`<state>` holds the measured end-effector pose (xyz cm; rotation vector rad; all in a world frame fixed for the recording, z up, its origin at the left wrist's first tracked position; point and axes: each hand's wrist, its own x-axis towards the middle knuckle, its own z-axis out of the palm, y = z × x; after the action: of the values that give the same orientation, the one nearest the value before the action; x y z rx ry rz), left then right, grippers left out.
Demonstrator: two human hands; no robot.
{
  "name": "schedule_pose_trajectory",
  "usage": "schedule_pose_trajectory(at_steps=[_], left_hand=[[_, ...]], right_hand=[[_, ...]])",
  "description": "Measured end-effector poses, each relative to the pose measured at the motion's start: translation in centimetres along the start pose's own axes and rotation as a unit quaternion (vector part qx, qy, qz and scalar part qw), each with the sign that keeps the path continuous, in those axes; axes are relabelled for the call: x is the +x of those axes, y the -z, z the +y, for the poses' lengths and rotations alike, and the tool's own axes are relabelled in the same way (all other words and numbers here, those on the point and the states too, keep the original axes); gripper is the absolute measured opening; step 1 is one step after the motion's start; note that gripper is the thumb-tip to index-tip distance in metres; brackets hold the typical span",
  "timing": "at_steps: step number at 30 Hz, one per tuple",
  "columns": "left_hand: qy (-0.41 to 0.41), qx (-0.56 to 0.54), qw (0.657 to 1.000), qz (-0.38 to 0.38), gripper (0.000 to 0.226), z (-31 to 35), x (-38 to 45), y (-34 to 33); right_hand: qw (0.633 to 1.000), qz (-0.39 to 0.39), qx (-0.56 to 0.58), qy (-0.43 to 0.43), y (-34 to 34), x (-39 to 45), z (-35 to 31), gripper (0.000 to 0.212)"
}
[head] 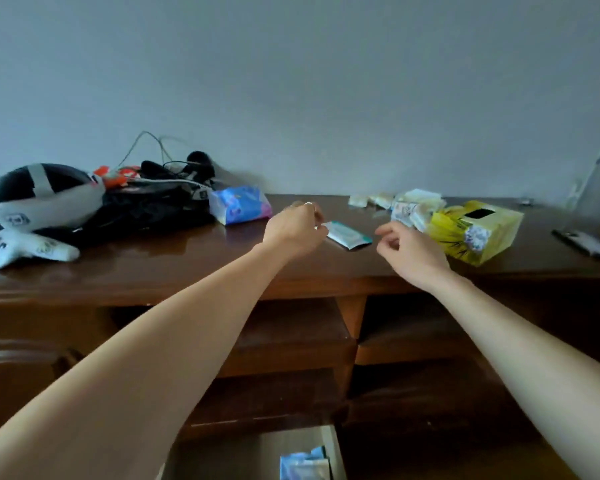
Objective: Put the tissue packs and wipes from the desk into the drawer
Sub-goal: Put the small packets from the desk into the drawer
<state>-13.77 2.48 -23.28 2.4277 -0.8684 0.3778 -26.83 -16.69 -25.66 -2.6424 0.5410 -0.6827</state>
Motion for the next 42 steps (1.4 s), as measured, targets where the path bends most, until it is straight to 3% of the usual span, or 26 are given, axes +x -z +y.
schedule_pose_trajectory(at_steps=[3,9,12,15,19,21,27,33,36,39,42], left_hand=[[-0.016,0.010,0.996,-0.091,0.039,-1.5,2.4,-2.8],[-0.052,0.007,0.980,-0.191,0.053,-1.3,6.9,-8.5],[-0.079,0.036,0.985,-0.152,0.053,-2.2,8.2,-10.2],[-0.110,0.074,0.986,-0.103,0.071,-2.5,9.0,-10.7],[-0.130,0.128,0.975,-0.124,0.088,-2.3,9.6,-10.7],[-0.123,0.114,0.977,-0.128,0.089,-2.3,9.9,-10.7],[-0.093,0.043,0.983,-0.152,0.073,-2.6,10.2,-10.7],[-0.083,0.072,0.982,-0.152,0.065,-2.2,7.8,-8.6],[-0.154,0.142,0.966,-0.150,0.070,-2.3,4.1,-6.0],[-0.257,0.226,0.935,-0.094,0.086,-3.4,-2.2,-4.0],[-0.278,0.242,0.928,-0.056,0.069,-4.1,-6.2,-1.7]], right_hand=[[0.996,-0.069,-0.060,-0.020,-0.8,2.5,1.6,0.040],[0.992,-0.070,-0.103,-0.033,-2.8,9.1,4.8,0.046],[0.977,-0.060,-0.194,-0.059,-3.9,13.6,5.4,0.059],[0.941,-0.052,-0.298,-0.153,-4.2,17.3,5.7,0.074],[0.926,-0.100,-0.272,-0.241,-4.7,20.1,7.4,0.088],[0.923,-0.102,-0.279,-0.244,-5.6,20.5,7.9,0.081],[0.948,-0.102,-0.253,-0.162,-6.5,19.1,7.7,0.050],[0.979,-0.107,-0.174,-0.025,-5.3,13.5,5.3,0.044],[0.992,-0.063,-0.100,0.044,-4.7,9.2,3.0,0.035],[0.995,-0.007,-0.007,0.104,-5.0,4.4,0.5,0.031],[0.990,0.041,0.053,0.124,-5.0,0.4,-2.2,0.031]])
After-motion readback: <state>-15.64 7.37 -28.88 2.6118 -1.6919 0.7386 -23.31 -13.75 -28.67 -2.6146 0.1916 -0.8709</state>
